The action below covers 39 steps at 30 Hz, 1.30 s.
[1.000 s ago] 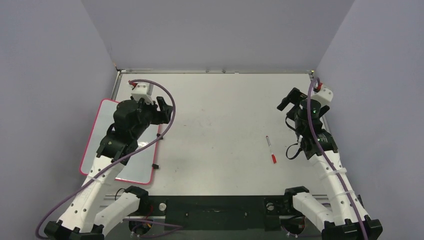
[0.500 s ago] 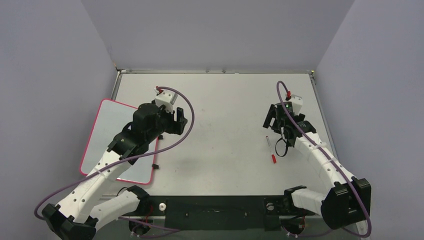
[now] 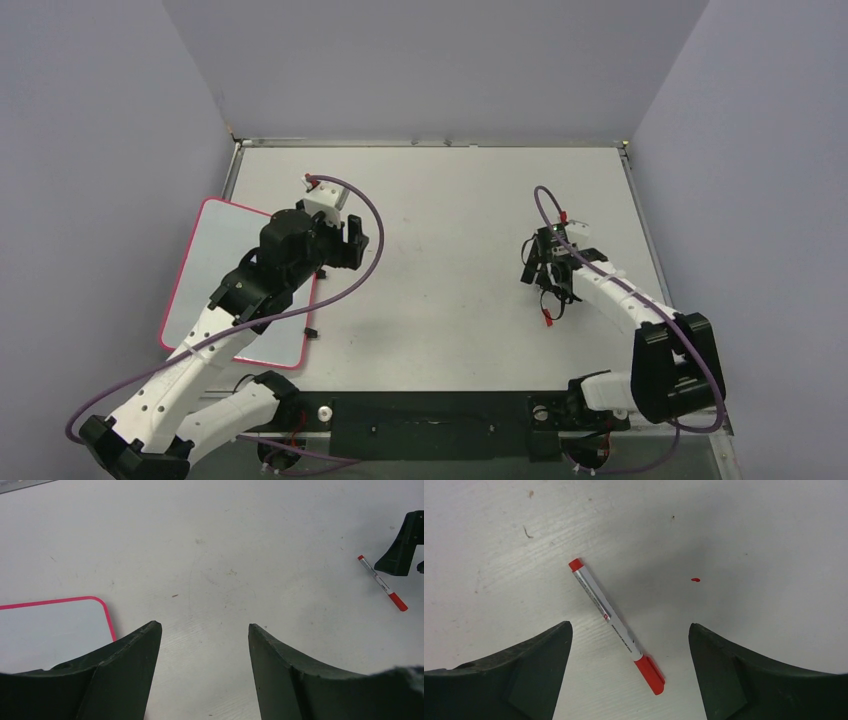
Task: Write a sentence on the whiteboard
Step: Pick up the whiteboard marker from the center of the board.
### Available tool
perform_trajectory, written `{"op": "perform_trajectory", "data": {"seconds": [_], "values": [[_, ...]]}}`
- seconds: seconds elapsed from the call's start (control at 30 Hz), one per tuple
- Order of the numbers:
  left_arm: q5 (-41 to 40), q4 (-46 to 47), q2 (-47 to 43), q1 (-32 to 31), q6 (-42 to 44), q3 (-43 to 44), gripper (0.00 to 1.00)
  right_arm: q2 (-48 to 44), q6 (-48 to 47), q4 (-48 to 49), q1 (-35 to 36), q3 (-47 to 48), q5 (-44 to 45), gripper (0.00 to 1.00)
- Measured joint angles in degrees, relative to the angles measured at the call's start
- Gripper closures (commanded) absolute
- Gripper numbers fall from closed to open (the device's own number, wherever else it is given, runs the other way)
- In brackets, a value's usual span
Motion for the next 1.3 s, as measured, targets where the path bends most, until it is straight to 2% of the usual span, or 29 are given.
{"op": "perform_trajectory", "data": {"seconds": [0.2, 0.33, 0.5, 0.63, 0.67, 0.7, 0.73, 0.77, 1.13, 1.3], "values": [[-1.0, 0.0, -0.2, 0.0, 0.4, 0.0, 0.38, 5.3, 0.5, 2.4, 0.0, -1.8, -2.1, 0.25], [-1.3, -0.1, -0.4, 0.0, 0.4, 0.0, 0.38, 6.3, 0.6, 3.7, 0.0, -2.5, -3.4, 0.38], [-1.5, -0.1, -0.4, 0.0, 0.4, 0.0, 0.38, 6.9, 0.6, 5.1, 0.0, -2.6, -4.8, 0.49], [-1.9, -0.2, -0.6, 0.0, 0.5, 0.0, 0.38, 8.1, 0.3, 6.0, 0.0, -2.6, -6.6, 0.69], [-2.0, -0.2, -0.7, 0.0, 0.6, 0.0, 0.38, 8.3, 0.1, 6.2, 0.0, -2.6, -6.9, 0.79], [-2.2, -0.3, -0.8, 0.0, 0.6, 0.0, 0.38, 8.4, 0.2, 6.7, 0.0, -2.5, -7.2, 0.84], [-2.3, -0.3, -0.9, 0.0, 0.6, -0.1, 0.38, 8.6, 0.0, 6.9, 0.0, -2.5, -7.4, 0.96], [-2.4, -0.3, -1.1, 0.0, 0.6, -0.1, 0.38, 8.7, -0.2, 7.1, 0.0, -2.4, -7.7, 0.99], [-1.1, 0.0, -1.7, 0.0, 0.8, -1.4, 0.38, 10.2, 0.1, 6.9, 0.1, 1.0, -14.8, 1.00], [2.9, 1.2, -2.0, 0.0, -0.8, -2.0, 0.38, 5.4, 4.2, 6.6, 0.9, 6.4, -19.7, 1.00]]}}
